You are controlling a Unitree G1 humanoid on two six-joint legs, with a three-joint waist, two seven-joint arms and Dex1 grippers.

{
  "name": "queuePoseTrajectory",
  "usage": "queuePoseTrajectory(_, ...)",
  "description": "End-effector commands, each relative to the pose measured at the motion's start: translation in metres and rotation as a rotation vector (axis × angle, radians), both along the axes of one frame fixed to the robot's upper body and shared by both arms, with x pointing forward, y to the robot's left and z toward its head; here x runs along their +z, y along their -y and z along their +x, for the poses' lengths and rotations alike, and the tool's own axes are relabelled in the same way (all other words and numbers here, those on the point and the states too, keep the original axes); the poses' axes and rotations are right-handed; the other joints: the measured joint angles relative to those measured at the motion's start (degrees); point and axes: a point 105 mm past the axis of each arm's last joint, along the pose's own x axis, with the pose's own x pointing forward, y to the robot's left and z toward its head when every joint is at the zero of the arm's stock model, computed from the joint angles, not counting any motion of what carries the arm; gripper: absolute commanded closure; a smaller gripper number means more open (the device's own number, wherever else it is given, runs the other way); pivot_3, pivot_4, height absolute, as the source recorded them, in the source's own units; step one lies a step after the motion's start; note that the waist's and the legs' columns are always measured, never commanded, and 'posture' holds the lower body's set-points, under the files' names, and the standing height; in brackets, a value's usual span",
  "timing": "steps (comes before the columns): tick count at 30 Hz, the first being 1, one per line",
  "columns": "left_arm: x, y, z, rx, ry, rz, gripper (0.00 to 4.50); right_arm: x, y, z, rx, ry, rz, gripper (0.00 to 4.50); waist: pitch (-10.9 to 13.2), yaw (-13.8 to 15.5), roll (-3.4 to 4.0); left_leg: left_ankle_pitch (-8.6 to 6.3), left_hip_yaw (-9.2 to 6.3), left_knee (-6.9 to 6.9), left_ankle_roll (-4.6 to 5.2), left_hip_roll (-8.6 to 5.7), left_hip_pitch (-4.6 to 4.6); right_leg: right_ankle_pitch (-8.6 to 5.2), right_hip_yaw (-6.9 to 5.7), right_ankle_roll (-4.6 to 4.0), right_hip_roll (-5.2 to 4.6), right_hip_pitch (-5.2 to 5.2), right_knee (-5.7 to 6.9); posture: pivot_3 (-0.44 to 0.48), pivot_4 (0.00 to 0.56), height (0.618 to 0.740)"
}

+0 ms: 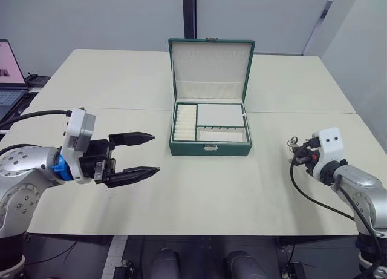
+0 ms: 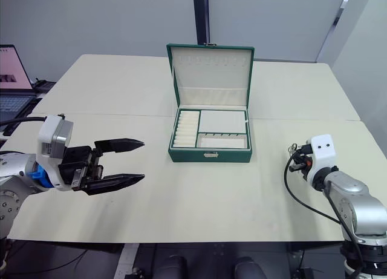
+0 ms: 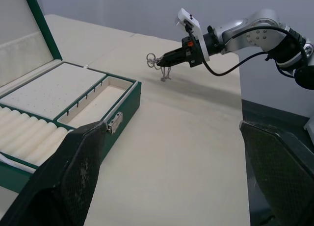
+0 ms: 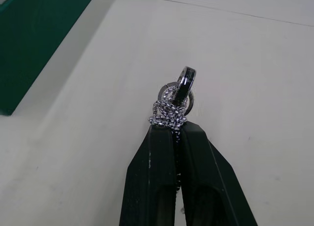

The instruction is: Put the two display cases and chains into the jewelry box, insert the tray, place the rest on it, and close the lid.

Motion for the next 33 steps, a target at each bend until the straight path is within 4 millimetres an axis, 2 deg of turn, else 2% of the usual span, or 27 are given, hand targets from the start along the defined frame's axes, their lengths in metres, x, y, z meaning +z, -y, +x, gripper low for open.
queuePoseTrajectory(1, 0.006, 0.001, 0.000, -0.010, 0.036, -0.002, 0.00, 0.028, 0.001, -0.001, 0.021, 0.073, -0.028, 4.47, 0.01, 0.00, 0.01, 0.00, 0.01, 0.00, 0.00, 0.00, 0.00, 0.00, 0.01, 0.00, 0.00, 0.00, 0.00, 0.000, 0.150, 0.740)
queuePoseTrajectory(8, 0.006, 0.002, 0.001, -0.013, 0.033, -0.003, 0.00, 0.054, -0.005, -0.004, 0.092, 0.086, -0.050, 4.47, 0.02, 0.01, 0.02, 0.00, 0.02, 0.00, 0.00, 0.00, -0.01, 0.00, 0.02, 0.00, 0.00, -0.01, 0.00, 0.000, 0.150, 0.740)
queuePoseTrajectory(24, 0.006, 0.003, 0.001, -0.013, 0.031, -0.004, 0.00, 0.114, -0.033, -0.008, 0.321, 0.079, -0.110, 4.47, 0.09, 0.01, 0.11, 0.00, 0.05, 0.00, 0.01, 0.00, -0.01, 0.00, 0.04, 0.00, -0.02, -0.04, -0.03, 0.000, 0.150, 0.740)
queuePoseTrajectory(33, 0.008, 0.001, 0.001, -0.001, 0.034, -0.011, 0.00, 0.124, -0.049, -0.008, 0.408, 0.069, -0.122, 4.47, 0.12, 0.02, 0.14, -0.01, 0.04, 0.00, 0.01, 0.00, -0.03, 0.00, 0.03, 0.00, -0.03, -0.05, -0.04, 0.000, 0.150, 0.740)
